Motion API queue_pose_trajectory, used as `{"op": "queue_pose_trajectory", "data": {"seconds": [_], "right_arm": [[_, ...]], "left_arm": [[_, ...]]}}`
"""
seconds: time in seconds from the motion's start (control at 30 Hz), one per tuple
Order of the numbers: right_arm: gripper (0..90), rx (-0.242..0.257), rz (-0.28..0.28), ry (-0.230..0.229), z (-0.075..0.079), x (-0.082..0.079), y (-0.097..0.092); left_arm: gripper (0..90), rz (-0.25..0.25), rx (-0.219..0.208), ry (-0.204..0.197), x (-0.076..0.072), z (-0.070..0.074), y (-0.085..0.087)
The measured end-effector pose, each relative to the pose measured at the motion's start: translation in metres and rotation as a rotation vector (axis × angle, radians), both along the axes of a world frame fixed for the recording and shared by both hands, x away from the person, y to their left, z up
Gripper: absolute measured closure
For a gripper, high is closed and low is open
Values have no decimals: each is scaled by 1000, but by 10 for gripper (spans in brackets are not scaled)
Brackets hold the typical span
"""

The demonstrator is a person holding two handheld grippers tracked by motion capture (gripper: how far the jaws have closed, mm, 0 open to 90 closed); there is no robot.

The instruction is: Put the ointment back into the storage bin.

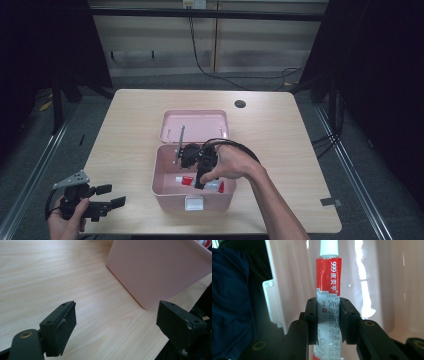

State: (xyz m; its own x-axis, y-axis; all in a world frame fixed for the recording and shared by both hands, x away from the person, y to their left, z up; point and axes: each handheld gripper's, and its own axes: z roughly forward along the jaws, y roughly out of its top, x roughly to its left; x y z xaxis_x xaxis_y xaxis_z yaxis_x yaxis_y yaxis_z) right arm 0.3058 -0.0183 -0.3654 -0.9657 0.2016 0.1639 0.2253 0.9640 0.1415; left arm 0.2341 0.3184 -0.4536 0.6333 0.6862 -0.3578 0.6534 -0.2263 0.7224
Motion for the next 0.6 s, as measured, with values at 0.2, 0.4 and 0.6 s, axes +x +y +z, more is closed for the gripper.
{"op": "queue_pose_trajectory", "data": {"seconds": [0.2, 0.4, 0.6], "right_arm": [[706, -8, 7, 16, -9, 1, 6], [706, -12, 14, 39, -18, 0, 10], [706, -18, 20, 61, -29, 1, 11]], "left_arm": [[170, -11, 3, 5, 0, 0, 0], [174, -14, 5, 8, 0, -1, -2], [174, -10, 8, 7, 0, -1, -2]]}}
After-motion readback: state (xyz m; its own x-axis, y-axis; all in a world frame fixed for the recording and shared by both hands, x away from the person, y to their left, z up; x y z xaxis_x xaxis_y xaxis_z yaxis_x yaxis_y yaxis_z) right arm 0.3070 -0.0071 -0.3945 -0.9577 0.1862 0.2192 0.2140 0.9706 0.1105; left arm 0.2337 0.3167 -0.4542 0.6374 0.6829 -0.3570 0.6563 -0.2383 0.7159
